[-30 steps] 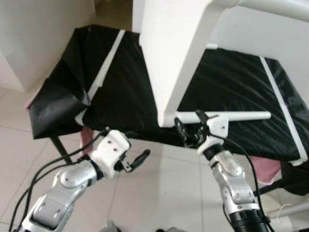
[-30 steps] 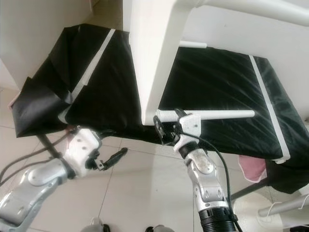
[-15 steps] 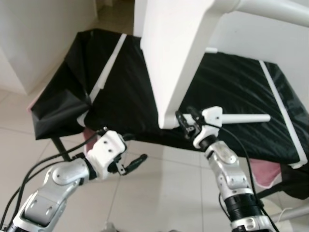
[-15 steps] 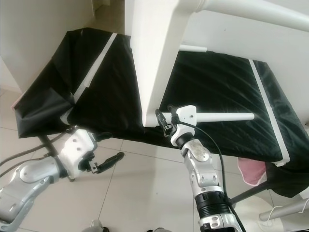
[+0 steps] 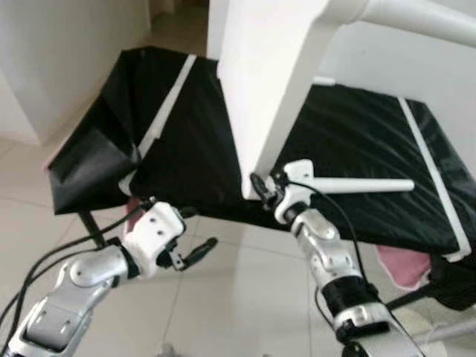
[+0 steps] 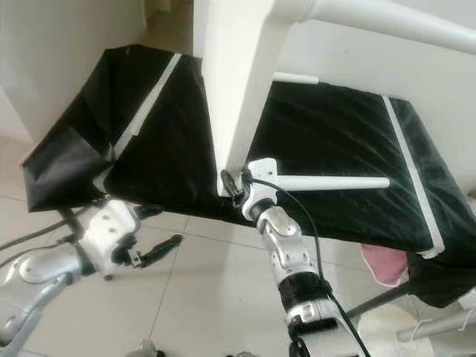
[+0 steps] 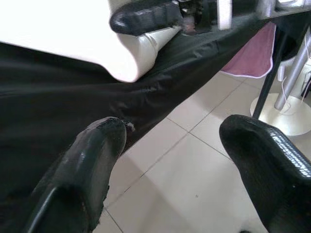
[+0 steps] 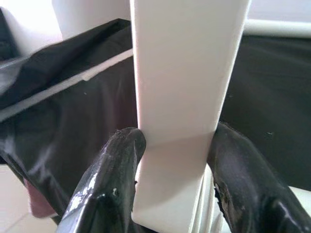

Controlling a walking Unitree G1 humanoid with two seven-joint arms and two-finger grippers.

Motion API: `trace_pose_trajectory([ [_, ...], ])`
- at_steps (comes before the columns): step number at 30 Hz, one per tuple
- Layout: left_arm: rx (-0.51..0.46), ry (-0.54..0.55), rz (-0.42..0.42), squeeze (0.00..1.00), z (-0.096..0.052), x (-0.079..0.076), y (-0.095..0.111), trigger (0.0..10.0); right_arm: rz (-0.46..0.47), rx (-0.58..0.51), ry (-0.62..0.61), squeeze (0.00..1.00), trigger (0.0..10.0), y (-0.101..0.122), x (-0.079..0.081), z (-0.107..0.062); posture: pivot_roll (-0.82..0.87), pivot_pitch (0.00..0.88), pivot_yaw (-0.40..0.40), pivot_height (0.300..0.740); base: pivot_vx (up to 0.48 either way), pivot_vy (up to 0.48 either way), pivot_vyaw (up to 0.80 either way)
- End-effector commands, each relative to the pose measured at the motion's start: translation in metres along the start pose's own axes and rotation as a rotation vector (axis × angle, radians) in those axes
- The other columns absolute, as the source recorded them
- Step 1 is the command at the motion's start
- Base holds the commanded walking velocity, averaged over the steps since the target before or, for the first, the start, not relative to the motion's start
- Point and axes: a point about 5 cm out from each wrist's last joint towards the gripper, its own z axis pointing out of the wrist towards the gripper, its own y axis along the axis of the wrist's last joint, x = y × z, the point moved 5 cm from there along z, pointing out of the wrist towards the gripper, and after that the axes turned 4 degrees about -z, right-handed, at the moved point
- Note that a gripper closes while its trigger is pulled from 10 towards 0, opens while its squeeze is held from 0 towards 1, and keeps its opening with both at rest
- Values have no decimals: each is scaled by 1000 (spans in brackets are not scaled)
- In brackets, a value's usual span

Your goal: Building children table

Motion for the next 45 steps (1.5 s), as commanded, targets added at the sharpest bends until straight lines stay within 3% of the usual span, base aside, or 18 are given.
trace_pose_trajectory([
  [1, 11, -62, -5, 0, 0, -9, -1, 10000, 5, -29, 11, 0, 10000, 8, 3, 5, 193, 23, -123, 740, 0, 0, 0],
  [7, 1, -101, -16, 0, 3, -17, 4, 10000, 46, -49, 49, 0, 10000, 19, 26, 29, 197, 11, -122, 740, 0, 0, 0],
  [17, -10, -146, -30, 0, 6, -28, 8, 10000, 70, -30, 88, 0, 10000, 28, 52, 53, 209, 0, -125, 740, 0, 0, 0],
  [29, -6, -169, -36, 0, 8, -35, 10, 10000, 64, -6, 87, 0, 10000, 33, 60, 63, 228, 0, -129, 740, 0, 0, 0],
  [38, -14, -164, -65, 0, 8, -42, 11, 10000, 54, -43, 78, 0, 10000, 25, 44, 52, 231, 8, -135, 740, 0, 0, 0],
  [40, -43, -139, -68, 0, 14, -43, 13, 10000, 44, -86, 31, 0, 10000, 26, 26, 44, 216, 20, -132, 740, 0, 0, 0],
  [43, -62, -123, -72, 0, 17, -42, 15, 10000, 43, -105, 10, 0, 10000, 27, 17, 40, 211, 26, -131, 740, 0, 0, 0],
  [45, -128, -58, -94, 0, 27, -36, 24, 10000, 36, -141, -54, 0, 10000, 27, -5, 26, 199, 35, -126, 740, 0, 0, 0],
])
